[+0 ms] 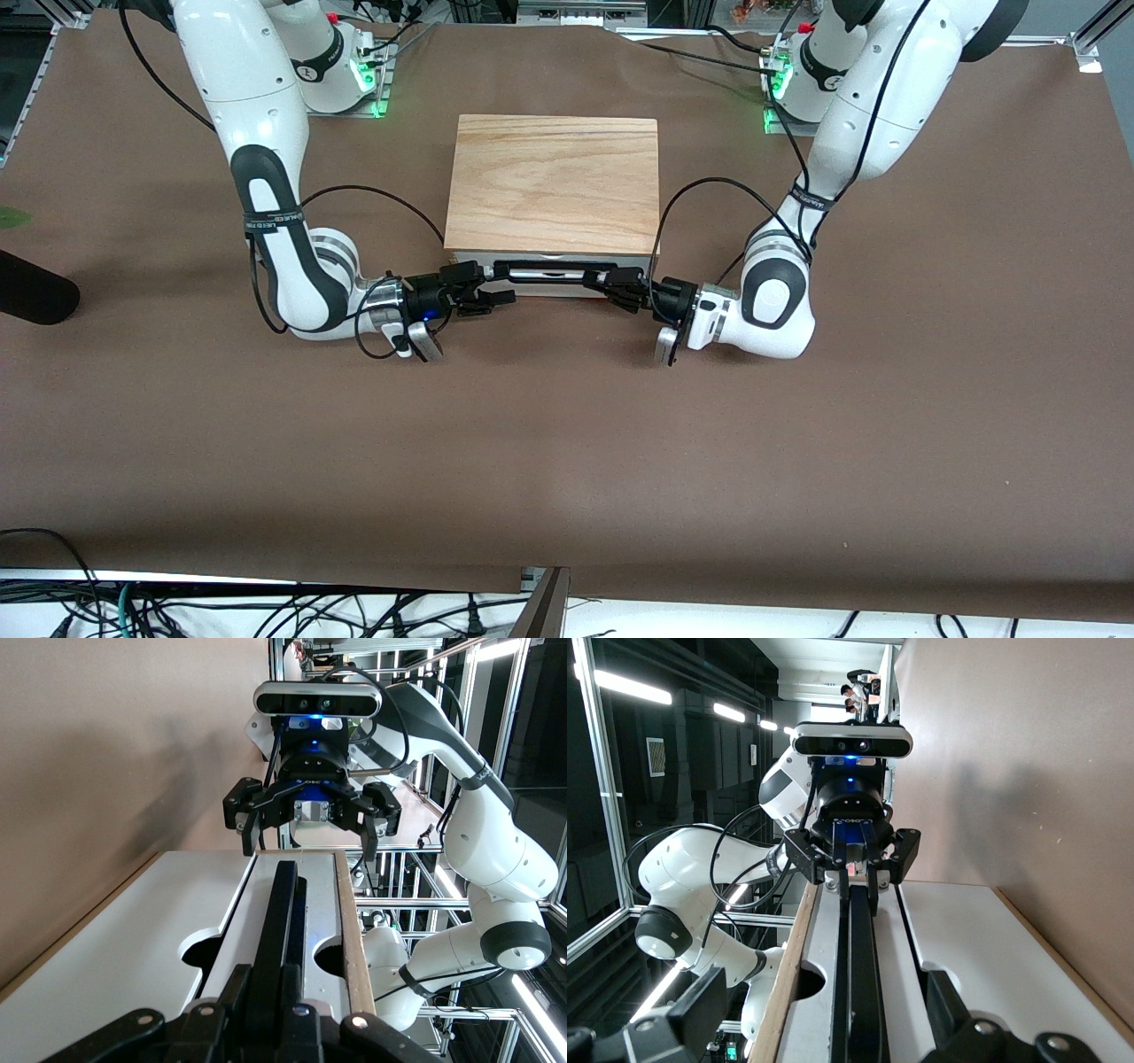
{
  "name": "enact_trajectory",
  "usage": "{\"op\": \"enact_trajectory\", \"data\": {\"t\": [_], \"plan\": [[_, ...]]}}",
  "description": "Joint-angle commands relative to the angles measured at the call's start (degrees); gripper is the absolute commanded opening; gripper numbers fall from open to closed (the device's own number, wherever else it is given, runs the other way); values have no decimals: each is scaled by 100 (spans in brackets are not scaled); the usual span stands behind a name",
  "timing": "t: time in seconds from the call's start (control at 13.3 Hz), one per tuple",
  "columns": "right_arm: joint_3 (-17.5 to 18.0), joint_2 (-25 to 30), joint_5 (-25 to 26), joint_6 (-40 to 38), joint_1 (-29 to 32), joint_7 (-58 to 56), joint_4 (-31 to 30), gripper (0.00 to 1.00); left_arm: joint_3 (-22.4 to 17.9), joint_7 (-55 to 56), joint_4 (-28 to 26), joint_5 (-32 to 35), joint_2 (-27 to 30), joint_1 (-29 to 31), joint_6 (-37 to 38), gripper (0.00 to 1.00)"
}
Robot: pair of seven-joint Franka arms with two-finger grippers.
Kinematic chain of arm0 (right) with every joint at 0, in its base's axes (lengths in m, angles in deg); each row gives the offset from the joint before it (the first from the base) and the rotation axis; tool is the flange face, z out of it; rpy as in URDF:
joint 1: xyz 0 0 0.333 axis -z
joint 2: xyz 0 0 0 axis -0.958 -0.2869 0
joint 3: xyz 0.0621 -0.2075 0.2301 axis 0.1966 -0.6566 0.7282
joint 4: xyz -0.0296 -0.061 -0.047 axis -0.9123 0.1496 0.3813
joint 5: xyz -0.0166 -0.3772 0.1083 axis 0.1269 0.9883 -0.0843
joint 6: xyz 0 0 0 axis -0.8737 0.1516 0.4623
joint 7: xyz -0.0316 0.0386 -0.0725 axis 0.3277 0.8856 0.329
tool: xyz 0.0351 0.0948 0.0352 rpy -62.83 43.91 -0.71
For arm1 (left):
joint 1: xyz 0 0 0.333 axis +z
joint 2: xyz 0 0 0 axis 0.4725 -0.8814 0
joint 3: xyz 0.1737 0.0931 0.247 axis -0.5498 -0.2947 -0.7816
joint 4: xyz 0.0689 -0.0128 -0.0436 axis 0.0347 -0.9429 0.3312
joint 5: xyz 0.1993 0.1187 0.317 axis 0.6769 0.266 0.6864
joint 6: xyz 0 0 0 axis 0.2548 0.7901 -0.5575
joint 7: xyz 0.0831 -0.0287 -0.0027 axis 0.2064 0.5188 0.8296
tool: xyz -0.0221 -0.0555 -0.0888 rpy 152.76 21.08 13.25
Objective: Pull top drawer with both arms simultaneously
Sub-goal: 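Close the left gripper and the right gripper on the handle bar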
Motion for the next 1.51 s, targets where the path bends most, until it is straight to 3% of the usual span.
{"op": "enact_trajectory", "data": {"t": [0.0, 0.15, 0.3, 0.6, 0.9, 1.43], "plan": [[9, 39, -232, 64, -76, -113, -193, 99, 6, -83, -35, 32, 116, 30, 115, 0], [9, 4, -250, 55, -111, -113, -193, 95, 6, -83, -35, 32, 116, 30, 115, 0], [0, 4, -250, 64, -111, -113, -202, 61, 6, -83, -35, 32, 116, 30, 115, 0], [0, 4, -250, 64, -111, -121, -211, 26, 6, -74, -35, 23, 108, 30, 115, 0], [0, 4, -250, 64, -111, -121, -211, 11, 6, -83, -35, 14, 99, 30, 115, 0], [-9, -49, -268, 169, -41, -34, -62, 11, 6, -48, -9, -29, 64, 22, 115, 0]]}}
